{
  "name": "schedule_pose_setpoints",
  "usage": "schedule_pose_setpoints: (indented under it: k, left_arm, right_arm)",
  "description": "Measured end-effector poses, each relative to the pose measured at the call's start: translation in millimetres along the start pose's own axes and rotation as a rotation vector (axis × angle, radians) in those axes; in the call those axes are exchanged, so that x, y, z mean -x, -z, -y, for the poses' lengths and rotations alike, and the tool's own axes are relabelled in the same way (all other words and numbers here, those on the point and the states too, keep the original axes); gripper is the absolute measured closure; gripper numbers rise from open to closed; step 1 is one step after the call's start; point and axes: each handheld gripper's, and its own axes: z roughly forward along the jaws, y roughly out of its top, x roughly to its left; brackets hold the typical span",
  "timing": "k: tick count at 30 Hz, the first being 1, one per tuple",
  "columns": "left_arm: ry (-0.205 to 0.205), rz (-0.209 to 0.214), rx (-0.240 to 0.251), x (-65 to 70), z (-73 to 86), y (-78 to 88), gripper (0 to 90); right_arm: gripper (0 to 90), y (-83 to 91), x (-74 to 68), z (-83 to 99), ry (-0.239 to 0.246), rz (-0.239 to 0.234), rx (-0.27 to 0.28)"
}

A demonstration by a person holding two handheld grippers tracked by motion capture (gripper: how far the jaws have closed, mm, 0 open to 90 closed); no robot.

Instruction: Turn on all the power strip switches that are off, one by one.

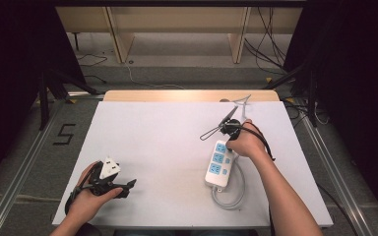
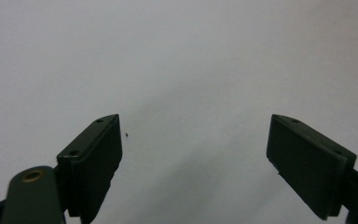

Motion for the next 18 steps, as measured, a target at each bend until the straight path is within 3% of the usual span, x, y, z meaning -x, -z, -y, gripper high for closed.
schedule_pose_setpoints:
  k: [18]
  left_arm:
    - [0.002, 0.0, 0.0, -0.5, 0.2, -0.3, 18.0]
  right_arm:
    - [90.0, 2.9, 1.2, 3.9, -0.011, -0.006, 0.025]
